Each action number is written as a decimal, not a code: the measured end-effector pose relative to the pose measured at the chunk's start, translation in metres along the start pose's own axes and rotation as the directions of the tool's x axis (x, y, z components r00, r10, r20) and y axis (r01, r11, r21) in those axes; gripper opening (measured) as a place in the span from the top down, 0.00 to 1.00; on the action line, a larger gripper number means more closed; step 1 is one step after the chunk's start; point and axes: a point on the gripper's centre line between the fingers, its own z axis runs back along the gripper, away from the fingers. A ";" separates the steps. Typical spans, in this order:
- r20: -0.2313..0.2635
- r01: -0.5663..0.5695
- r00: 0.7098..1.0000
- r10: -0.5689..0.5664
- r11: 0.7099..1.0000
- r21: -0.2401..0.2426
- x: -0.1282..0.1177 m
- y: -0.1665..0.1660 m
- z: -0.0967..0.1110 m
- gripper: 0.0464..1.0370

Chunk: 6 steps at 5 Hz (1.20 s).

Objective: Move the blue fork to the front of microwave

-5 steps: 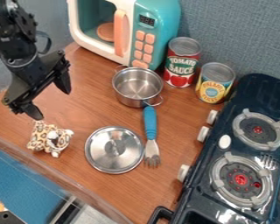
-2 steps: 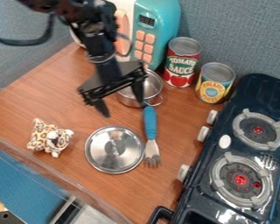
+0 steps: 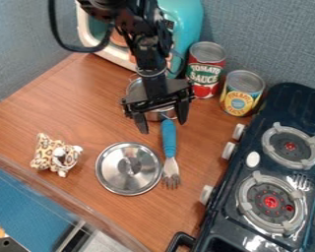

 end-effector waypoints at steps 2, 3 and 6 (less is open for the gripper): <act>-0.016 0.046 0.999 -0.045 0.997 0.056 0.002 -0.007 -0.033 0.04; -0.044 0.065 0.997 -0.063 0.997 0.049 -0.002 -0.010 -0.050 0.04; -0.019 0.099 0.995 -0.098 0.994 0.037 -0.009 -0.019 -0.056 0.65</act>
